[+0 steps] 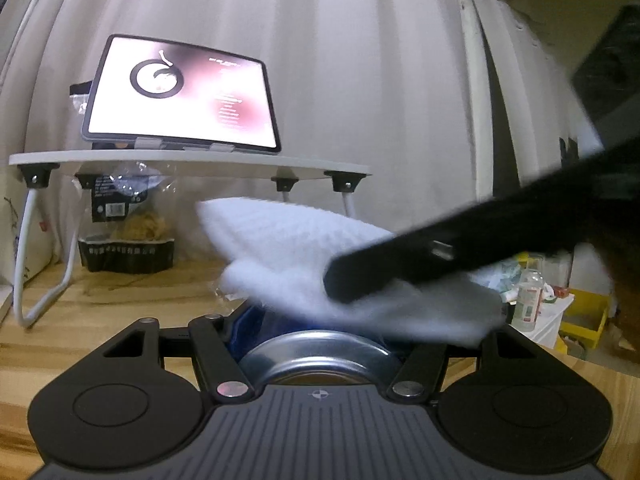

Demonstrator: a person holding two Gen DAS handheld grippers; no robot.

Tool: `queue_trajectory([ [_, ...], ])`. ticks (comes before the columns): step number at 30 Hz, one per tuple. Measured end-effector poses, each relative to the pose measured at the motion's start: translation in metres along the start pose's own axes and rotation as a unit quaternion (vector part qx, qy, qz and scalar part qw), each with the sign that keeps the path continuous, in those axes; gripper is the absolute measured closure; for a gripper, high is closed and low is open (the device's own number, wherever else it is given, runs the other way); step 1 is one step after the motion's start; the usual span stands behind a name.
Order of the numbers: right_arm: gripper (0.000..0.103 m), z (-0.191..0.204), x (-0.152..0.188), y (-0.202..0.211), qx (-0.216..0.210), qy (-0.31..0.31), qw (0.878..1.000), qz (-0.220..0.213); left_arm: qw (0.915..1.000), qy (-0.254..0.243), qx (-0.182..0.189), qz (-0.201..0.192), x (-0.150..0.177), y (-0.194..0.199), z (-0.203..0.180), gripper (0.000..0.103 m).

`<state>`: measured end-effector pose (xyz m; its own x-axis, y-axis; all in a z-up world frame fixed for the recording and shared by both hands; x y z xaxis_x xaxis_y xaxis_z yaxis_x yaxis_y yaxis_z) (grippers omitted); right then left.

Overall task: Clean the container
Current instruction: 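Rub the towel in the right tool over the can's bottom while the left tool holds the can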

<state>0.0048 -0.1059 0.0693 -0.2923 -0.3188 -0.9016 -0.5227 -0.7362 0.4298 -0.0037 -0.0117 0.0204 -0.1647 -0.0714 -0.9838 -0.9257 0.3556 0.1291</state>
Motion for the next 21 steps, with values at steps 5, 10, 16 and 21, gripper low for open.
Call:
queue_trajectory([
  [5, 0.089, 0.014, 0.002, 0.007, -0.022, 0.010, 1.000, 0.002, 1.0000, -0.009, 0.002, -0.003, 0.000, 0.002, -0.004, 0.037],
  [10, 0.089, -0.024, 0.000, 0.004, 0.054, -0.013, 0.998, -0.008, 1.0000, -0.008, 0.002, -0.005, 0.000, 0.003, -0.004, 0.037],
  [16, 0.089, -0.046, 0.008, 0.003, 0.083, -0.049, 0.995, -0.006, 1.0000, -0.005, 0.000, -0.004, 0.001, 0.003, -0.003, 0.037],
  [21, 0.089, -0.010, 0.007, 0.009, 0.004, -0.041, 0.999, 0.000, 0.9999, -0.011, 0.002, -0.005, 0.001, 0.003, -0.005, 0.037],
])
Point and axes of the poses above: each gripper's, at about its wrist camera, not at the fingertips, and y roughly against the way its jaws point, z to its left, x to its underside, the point moved 6 cm from there along -y, roughly the way its jaws point, and after that the axes turned 4 degrees about y, right-handed, at the moved point
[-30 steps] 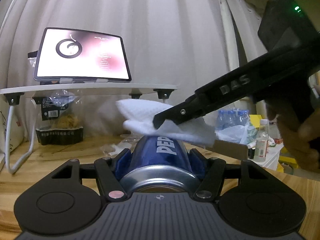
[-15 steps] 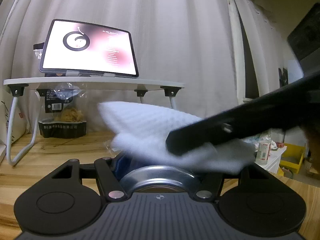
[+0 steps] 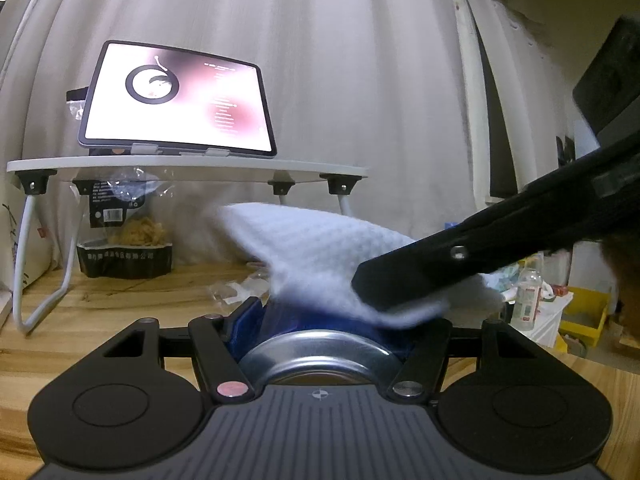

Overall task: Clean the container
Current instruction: 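Rub the towel in the right tool over the can's bottom while the left tool holds the can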

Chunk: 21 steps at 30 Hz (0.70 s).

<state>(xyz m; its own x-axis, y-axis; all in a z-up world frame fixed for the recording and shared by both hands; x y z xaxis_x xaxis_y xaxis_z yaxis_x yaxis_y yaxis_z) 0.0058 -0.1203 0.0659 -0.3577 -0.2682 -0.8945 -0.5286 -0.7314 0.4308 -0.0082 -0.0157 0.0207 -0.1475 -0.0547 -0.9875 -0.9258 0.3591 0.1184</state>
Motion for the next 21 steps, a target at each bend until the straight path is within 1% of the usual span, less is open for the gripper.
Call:
queue_trajectory([
  [3, 0.089, 0.019, -0.002, 0.000, -0.038, 0.013, 0.999, 0.011, 1.0000, 0.003, 0.001, 0.001, 0.000, 0.000, 0.001, 0.037],
  [5, 0.089, 0.024, -0.004, -0.003, -0.037, 0.026, 0.999, 0.012, 1.0000, 0.006, 0.002, 0.002, 0.000, -0.001, 0.002, 0.037],
  [7, 0.089, 0.021, -0.009, -0.007, -0.029, 0.025, 0.999, 0.009, 1.0000, 0.003, 0.003, 0.001, 0.000, 0.000, 0.001, 0.037],
  [8, 0.089, 0.016, -0.012, -0.009, -0.020, 0.022, 1.000, 0.005, 1.0000, -0.001, 0.004, 0.000, 0.000, 0.000, -0.001, 0.037],
  [11, 0.089, -0.004, -0.018, -0.015, 0.047, 0.032, 0.998, -0.012, 1.0000, -0.007, 0.005, -0.002, 0.000, 0.001, -0.003, 0.037],
  [14, 0.089, -0.020, -0.028, -0.021, 0.087, 0.017, 0.996, -0.016, 0.9999, -0.009, 0.005, -0.003, 0.000, 0.001, -0.004, 0.037],
  [15, 0.089, -0.020, -0.029, -0.024, 0.093, 0.022, 0.995, -0.015, 0.9999, -0.009, 0.005, -0.002, 0.000, 0.001, -0.004, 0.037],
  [16, 0.089, -0.019, -0.029, -0.026, 0.091, 0.022, 0.996, -0.013, 1.0000, -0.007, 0.004, -0.002, 0.000, 0.000, -0.003, 0.037],
  [21, 0.089, 0.005, -0.021, -0.028, 0.016, -0.001, 1.000, 0.003, 1.0000, 0.008, -0.002, 0.006, 0.000, -0.002, 0.003, 0.037],
])
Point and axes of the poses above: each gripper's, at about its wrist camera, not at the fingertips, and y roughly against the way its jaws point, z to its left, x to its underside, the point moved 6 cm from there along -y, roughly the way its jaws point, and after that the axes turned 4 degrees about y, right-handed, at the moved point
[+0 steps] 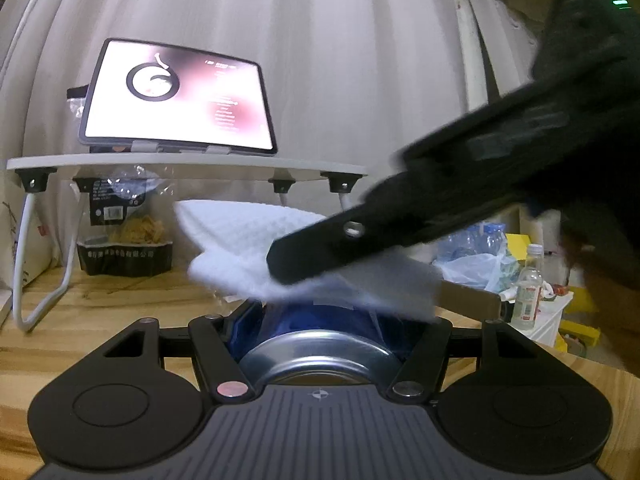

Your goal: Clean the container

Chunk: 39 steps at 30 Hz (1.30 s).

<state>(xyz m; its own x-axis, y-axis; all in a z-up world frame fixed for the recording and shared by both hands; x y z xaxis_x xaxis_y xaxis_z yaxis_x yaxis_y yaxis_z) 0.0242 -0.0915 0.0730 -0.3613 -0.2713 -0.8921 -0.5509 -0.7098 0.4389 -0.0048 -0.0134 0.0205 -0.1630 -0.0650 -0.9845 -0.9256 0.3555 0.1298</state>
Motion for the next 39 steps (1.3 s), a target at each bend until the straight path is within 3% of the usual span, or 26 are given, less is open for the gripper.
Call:
queue_trajectory([
  [4, 0.089, 0.020, 0.007, 0.010, -0.038, 0.005, 0.999, 0.017, 0.9999, 0.010, -0.004, 0.004, 0.000, -0.001, 0.004, 0.037],
  [6, 0.087, 0.018, 0.009, 0.015, -0.021, 0.016, 1.000, 0.015, 1.0000, 0.005, -0.003, 0.003, 0.000, -0.001, 0.002, 0.037],
  [13, 0.084, -0.049, 0.011, 0.015, 0.078, -0.055, 0.995, 0.003, 1.0000, 0.006, 0.000, -0.005, 0.000, 0.002, 0.003, 0.037],
  [19, 0.084, -0.107, 0.044, -0.005, 0.171, -0.066, 0.981, 0.062, 0.9999, 0.014, 0.000, -0.002, -0.001, 0.001, 0.007, 0.037],
  [22, 0.084, -0.128, 0.069, -0.013, 0.181, -0.101, 0.974, 0.095, 0.9998, 0.017, -0.001, -0.001, -0.001, 0.000, 0.008, 0.037],
  [24, 0.075, -0.136, 0.078, -0.011, 0.191, -0.120, 0.969, 0.096, 0.9999, 0.017, -0.001, -0.001, -0.001, 0.000, 0.008, 0.037],
  [25, 0.060, -0.138, 0.081, -0.009, 0.201, -0.122, 0.967, 0.093, 0.9999, 0.015, -0.001, -0.001, -0.001, 0.001, 0.007, 0.037],
  [26, 0.036, -0.138, 0.079, -0.005, 0.211, -0.122, 0.966, 0.085, 0.9999, 0.012, 0.000, -0.001, -0.001, 0.001, 0.006, 0.037],
  [27, 0.027, -0.138, 0.078, -0.001, 0.220, -0.122, 0.965, 0.076, 1.0000, 0.010, 0.000, -0.001, -0.001, 0.001, 0.005, 0.037],
  [28, 0.022, -0.137, 0.074, 0.004, 0.225, -0.120, 0.965, 0.067, 1.0000, 0.008, 0.001, -0.001, -0.001, 0.001, 0.004, 0.037],
  [30, 0.022, -0.133, 0.064, 0.013, 0.230, -0.122, 0.964, 0.047, 1.0000, 0.006, -0.001, -0.002, -0.001, 0.001, 0.004, 0.037],
  [32, 0.021, -0.126, 0.052, 0.020, 0.195, -0.152, 0.969, 0.026, 1.0000, 0.006, -0.004, -0.002, -0.002, 0.001, 0.004, 0.037],
  [35, 0.008, -0.111, 0.036, 0.020, 0.081, -0.237, 0.968, -0.006, 1.0000, 0.003, -0.005, -0.004, -0.001, 0.002, 0.003, 0.037],
  [37, 0.007, -0.103, 0.033, 0.014, 0.000, -0.313, 0.949, -0.022, 1.0000, 0.000, -0.004, -0.006, -0.001, 0.003, 0.002, 0.037],
  [39, 0.007, -0.100, 0.035, 0.002, -0.036, -0.361, 0.932, -0.017, 0.9999, -0.003, -0.004, -0.009, -0.001, 0.004, 0.001, 0.037],
])
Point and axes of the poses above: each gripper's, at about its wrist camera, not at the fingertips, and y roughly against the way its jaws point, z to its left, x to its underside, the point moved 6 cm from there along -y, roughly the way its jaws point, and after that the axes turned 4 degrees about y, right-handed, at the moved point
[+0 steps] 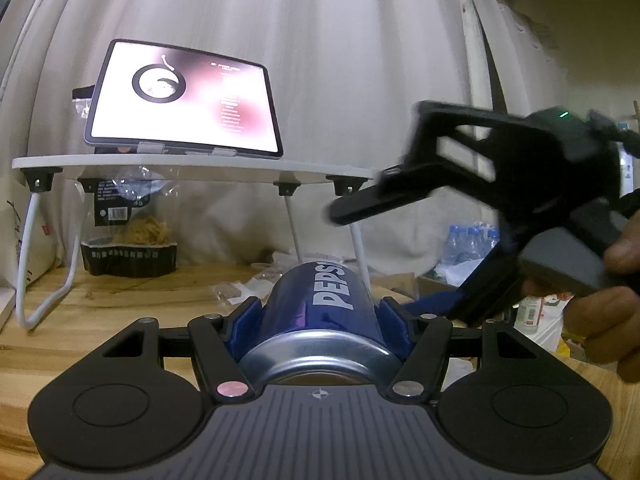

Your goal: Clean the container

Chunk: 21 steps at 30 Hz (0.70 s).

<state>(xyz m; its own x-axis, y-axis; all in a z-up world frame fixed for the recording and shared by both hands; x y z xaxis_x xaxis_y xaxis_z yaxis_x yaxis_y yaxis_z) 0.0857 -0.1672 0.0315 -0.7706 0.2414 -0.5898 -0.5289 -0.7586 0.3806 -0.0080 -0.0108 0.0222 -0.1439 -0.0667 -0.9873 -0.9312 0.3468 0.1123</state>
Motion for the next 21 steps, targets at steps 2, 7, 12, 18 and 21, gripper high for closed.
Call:
queue_trajectory([
  [2, 0.007, -0.003, 0.004, -0.012, -0.013, -0.038, 0.999, 0.012, 1.0000, -0.001, 0.001, -0.001, 0.000, 0.000, -0.001, 0.037],
  [7, 0.032, -0.009, 0.012, -0.032, -0.032, -0.079, 0.996, 0.024, 1.0000, 0.005, -0.004, 0.000, -0.001, 0.000, 0.002, 0.037],
  [12, 0.035, -0.012, 0.013, -0.030, -0.057, -0.083, 0.995, 0.001, 0.9977, 0.063, 0.025, -0.002, -0.005, 0.002, 0.014, 0.037],
  [18, 0.035, -0.024, 0.010, -0.023, -0.128, -0.107, 0.985, -0.033, 0.9794, 0.180, 0.091, -0.008, -0.009, 0.005, 0.036, 0.037],
  [21, 0.035, -0.028, 0.011, -0.021, -0.140, -0.114, 0.983, -0.036, 0.9760, 0.195, 0.097, -0.005, -0.009, 0.004, 0.041, 0.037],
])
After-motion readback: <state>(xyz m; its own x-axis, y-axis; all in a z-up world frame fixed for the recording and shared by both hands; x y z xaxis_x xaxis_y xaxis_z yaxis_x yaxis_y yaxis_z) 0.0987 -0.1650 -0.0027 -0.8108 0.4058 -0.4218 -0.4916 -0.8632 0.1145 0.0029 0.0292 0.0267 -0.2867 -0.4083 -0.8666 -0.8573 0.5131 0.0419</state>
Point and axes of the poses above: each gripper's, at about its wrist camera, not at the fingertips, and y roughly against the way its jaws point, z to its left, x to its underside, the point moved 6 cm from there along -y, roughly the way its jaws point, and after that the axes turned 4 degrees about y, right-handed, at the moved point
